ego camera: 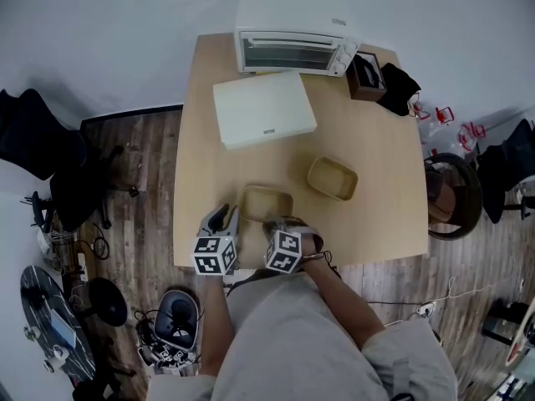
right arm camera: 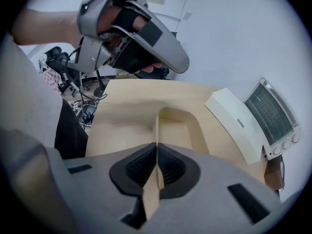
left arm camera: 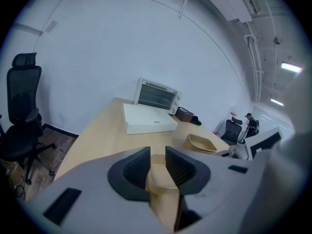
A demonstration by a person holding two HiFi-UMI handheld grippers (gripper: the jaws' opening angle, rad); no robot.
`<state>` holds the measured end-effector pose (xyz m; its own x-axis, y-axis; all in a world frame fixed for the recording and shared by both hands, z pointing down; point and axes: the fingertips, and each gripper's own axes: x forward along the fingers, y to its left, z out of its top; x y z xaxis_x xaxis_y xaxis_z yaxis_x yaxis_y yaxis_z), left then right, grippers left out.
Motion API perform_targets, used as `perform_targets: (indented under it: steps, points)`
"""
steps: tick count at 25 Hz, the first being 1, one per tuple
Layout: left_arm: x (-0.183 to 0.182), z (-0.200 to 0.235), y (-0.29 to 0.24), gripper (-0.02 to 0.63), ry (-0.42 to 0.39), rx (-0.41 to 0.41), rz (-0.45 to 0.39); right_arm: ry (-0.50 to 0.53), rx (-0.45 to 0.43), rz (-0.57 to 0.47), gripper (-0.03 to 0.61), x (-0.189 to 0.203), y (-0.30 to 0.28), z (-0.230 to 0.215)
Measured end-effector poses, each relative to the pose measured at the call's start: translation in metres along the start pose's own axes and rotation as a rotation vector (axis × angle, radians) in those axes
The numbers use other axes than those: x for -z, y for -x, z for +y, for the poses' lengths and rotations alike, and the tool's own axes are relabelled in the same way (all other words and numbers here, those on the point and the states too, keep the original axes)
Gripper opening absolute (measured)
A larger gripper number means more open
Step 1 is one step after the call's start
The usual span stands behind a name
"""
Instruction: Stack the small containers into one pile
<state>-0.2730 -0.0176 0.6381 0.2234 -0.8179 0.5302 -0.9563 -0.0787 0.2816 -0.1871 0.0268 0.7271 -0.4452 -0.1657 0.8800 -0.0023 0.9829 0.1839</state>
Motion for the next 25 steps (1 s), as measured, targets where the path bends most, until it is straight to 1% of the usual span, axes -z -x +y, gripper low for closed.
perform_targets:
  steps: [8, 15, 21, 25]
  points:
    - [-0.013, -0.014, -0.016, 0.090, -0.036, 0.044, -0.001, -0.030, 0.086, -0.031, 0.017, -0.002, 0.024, -0.028]
    - [-0.019, -0.026, -0.026, 0.089, -0.056, 0.075, 0.004, 0.013, 0.193, -0.033, 0.017, 0.003, 0.048, -0.061]
    - [-0.022, -0.035, -0.032, 0.091, -0.071, 0.094, 0.008, 0.019, 0.286, -0.035, 0.017, 0.020, 0.072, -0.092]
    - [-0.023, -0.039, -0.037, 0.090, -0.081, 0.105, 0.012, 0.007, 0.340, -0.006, 0.017, 0.048, 0.085, -0.111]
